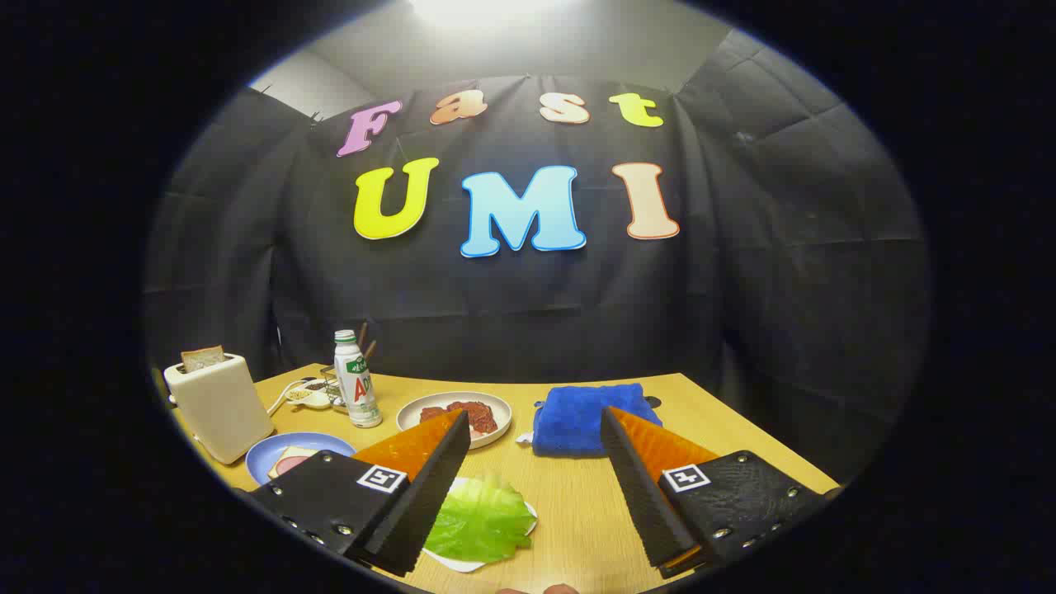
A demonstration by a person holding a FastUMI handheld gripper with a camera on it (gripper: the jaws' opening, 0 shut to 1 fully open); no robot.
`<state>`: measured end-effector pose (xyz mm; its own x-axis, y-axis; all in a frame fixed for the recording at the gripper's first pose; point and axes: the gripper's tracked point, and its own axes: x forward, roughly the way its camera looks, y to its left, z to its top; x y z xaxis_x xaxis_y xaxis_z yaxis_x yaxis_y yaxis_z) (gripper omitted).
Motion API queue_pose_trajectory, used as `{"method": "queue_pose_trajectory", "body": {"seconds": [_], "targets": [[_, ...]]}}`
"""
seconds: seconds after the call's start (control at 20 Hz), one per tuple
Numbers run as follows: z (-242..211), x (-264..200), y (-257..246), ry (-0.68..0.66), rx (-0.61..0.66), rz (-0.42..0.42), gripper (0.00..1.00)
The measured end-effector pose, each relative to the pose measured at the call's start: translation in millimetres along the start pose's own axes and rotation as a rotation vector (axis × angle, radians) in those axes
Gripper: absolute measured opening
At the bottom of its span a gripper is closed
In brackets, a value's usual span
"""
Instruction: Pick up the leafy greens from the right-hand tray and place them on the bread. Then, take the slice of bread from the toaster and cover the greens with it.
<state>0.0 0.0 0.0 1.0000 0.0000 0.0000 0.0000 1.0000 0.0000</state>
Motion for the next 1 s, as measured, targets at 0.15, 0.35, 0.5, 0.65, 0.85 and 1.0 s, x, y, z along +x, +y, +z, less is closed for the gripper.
{"method": "queue_pose_trajectory", "body": {"seconds": [0.15, 0.35, 0.5, 0.65, 0.85, 1.0], "targets": [[7.1, -7.5, 1.9, -0.027, 0.028, 0.014, 0.97], [-4.5, -5.3, 9.8, 0.011, 0.016, 0.022, 0.97], [-10.7, -10.3, 22.2, 0.05, 0.007, 0.045, 0.97], [-8.7, -15.7, 19.8, 0.032, -0.032, 0.015, 0.97], [-25.6, -11.5, 24.8, 0.075, -0.013, 0.022, 0.97], [-40.5, -3.7, 20.9, 0.14, -0.021, -0.006, 0.97]]}}
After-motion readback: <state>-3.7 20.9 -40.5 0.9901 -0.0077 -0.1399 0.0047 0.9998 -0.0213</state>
